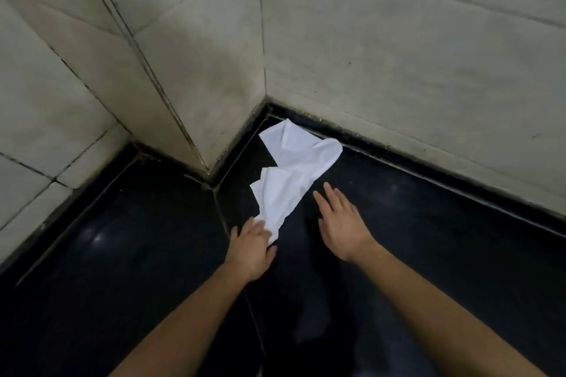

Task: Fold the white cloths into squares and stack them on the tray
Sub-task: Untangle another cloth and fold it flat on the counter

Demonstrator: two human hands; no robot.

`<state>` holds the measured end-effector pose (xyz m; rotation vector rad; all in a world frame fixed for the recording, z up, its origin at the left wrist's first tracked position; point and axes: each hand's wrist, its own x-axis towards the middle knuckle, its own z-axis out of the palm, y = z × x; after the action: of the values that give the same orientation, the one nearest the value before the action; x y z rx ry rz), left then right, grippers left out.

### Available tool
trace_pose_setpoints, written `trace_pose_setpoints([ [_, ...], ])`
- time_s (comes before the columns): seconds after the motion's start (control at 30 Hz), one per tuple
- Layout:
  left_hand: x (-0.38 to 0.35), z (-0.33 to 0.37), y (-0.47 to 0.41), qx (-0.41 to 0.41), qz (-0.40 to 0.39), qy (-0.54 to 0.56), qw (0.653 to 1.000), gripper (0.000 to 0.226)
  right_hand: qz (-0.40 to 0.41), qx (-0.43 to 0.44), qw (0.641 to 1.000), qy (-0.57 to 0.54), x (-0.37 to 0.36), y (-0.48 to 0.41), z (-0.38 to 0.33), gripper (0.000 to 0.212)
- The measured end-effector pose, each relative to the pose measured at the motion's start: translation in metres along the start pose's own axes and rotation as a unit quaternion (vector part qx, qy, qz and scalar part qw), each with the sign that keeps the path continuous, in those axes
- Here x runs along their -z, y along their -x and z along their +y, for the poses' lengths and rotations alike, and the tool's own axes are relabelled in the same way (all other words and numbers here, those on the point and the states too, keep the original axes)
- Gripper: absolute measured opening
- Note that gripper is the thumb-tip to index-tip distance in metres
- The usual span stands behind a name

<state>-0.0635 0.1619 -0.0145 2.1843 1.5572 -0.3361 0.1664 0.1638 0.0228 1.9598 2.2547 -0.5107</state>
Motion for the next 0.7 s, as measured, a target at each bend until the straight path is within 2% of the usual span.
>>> trace_pose_setpoints([
  [0.1, -0.029, -0.032, 0.023, -0.077, 0.076, -0.002, 0.994, 0.029, -0.041, 0.04, 0.998, -0.027, -0.019, -0.017, -0.026, 0.061],
  [0.17, -0.045, -0.052, 0.042, -0.129, 0.128, -0.003, 0.983, 0.031, -0.041, 0.061, 0.996, -0.045, -0.027, -0.026, -0.041, 0.055],
  [0.23, -0.058, -0.073, 0.059, -0.145, 0.154, 0.014, 0.977, 0.033, -0.049, 0.055, 0.995, -0.073, -0.036, -0.034, -0.061, 0.05],
  [0.3, -0.063, -0.086, 0.073, -0.147, 0.176, 0.048, 0.972, 0.026, -0.07, 0.028, 0.991, -0.113, -0.042, -0.035, -0.077, 0.056],
  [0.4, -0.059, -0.094, 0.081, -0.128, 0.144, 0.108, 0.975, 0.032, -0.108, -0.029, 0.975, -0.194, -0.052, -0.035, -0.094, 0.068],
  [0.47, -0.049, -0.096, 0.08, -0.087, 0.109, 0.176, 0.974, 0.035, -0.121, -0.075, 0.962, -0.233, -0.058, -0.034, -0.099, 0.072],
  [0.53, -0.042, -0.098, 0.075, -0.042, 0.091, 0.248, 0.963, 0.024, -0.138, -0.1, 0.955, -0.242, -0.061, -0.03, -0.098, 0.061],
  [0.6, -0.032, -0.098, 0.066, 0.0, 0.118, 0.258, 0.959, 0.011, -0.142, -0.106, 0.95, -0.255, -0.06, -0.026, -0.094, 0.039],
  [0.63, -0.028, -0.098, 0.058, 0.016, 0.14, 0.241, 0.96, 0.017, -0.137, -0.104, 0.95, -0.262, -0.06, -0.023, -0.091, 0.031],
  [0.7, -0.018, -0.093, 0.037, 0.035, 0.15, 0.189, 0.97, 0.047, -0.124, -0.095, 0.951, -0.266, -0.058, -0.017, -0.084, 0.025],
])
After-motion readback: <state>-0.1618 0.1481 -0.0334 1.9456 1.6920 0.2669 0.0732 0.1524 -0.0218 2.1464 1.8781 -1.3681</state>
